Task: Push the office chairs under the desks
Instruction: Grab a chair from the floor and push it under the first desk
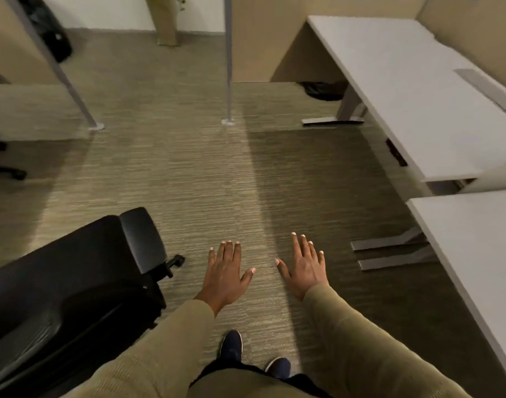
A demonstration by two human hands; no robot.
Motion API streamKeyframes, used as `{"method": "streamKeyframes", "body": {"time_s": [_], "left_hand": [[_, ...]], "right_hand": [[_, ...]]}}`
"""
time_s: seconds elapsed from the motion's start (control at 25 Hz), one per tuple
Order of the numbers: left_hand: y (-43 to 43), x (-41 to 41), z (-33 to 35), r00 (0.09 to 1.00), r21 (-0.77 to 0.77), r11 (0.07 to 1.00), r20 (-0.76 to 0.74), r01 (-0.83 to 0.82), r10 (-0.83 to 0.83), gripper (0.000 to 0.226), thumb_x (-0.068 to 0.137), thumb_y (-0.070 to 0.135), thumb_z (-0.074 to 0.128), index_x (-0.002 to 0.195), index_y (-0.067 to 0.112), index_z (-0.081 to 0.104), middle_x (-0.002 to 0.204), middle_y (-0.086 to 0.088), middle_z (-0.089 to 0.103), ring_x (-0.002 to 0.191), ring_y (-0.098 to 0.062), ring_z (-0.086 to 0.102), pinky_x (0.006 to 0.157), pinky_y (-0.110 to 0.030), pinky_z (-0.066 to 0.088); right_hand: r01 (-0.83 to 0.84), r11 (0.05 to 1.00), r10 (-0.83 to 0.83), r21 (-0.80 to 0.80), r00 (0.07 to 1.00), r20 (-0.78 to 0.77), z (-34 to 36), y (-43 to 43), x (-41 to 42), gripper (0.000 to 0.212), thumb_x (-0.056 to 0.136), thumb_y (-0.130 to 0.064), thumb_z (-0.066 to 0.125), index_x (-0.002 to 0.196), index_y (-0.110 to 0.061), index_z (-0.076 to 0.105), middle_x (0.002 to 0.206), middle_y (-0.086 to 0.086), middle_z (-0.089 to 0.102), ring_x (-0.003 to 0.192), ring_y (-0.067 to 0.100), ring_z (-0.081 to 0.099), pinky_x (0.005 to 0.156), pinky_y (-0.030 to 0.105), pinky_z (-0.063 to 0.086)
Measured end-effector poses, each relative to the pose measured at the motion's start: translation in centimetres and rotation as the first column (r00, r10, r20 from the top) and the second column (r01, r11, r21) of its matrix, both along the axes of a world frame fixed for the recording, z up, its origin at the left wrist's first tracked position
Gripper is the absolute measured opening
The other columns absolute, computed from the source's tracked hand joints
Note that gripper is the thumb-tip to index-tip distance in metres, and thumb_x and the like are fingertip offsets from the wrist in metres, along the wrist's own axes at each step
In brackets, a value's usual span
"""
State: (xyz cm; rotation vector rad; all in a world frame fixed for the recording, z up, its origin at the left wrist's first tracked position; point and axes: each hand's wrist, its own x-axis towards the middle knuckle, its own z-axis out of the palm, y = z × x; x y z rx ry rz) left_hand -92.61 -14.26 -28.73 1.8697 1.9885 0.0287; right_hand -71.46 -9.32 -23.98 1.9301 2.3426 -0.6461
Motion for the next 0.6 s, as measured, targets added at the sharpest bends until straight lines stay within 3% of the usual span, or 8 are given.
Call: {"method": "streamKeyframes", "body": {"time_s": [0.32, 0.6], "left_hand": [[-5.1, -6.0, 1.2, 0.942, 0.112, 0.936, 0.032, -0.335, 0.333, 0.099, 0.086, 0.074, 0.006, 0.159, 0.009, 0.015, 0.166, -0.015, 0.018, 0.154, -0.032, 0.009, 0.125, -0.054, 0.003], [-9.1, -10.4, -0.3, 0.866, 0.088, 0.861, 0.031, -0.500, 0.500, 0.090, 0.090, 0.070, 0.020, 0.154, 0.008, 0.030, 0.160, -0.015, 0.031, 0.151, -0.034, 0.020, 0.122, -0.056, 0.012]], "right_hand": [[-0.335, 0.940, 0.336, 0.064, 0.941, -0.021, 0.7, 0.9, -7.1, 0.082, 0.098, -0.062, 0.033, 0.159, -0.018, 0.000, 0.167, 0.014, 0.008, 0.153, 0.034, 0.009, 0.123, 0.055, 0.008], [-0.580, 0.813, 0.583, 0.056, 0.809, -0.080, 2.3, -1.0, -16.2, 0.082, 0.099, -0.062, 0.033, 0.159, -0.017, 0.001, 0.167, 0.013, 0.007, 0.153, 0.031, 0.007, 0.123, 0.052, 0.007]]}}
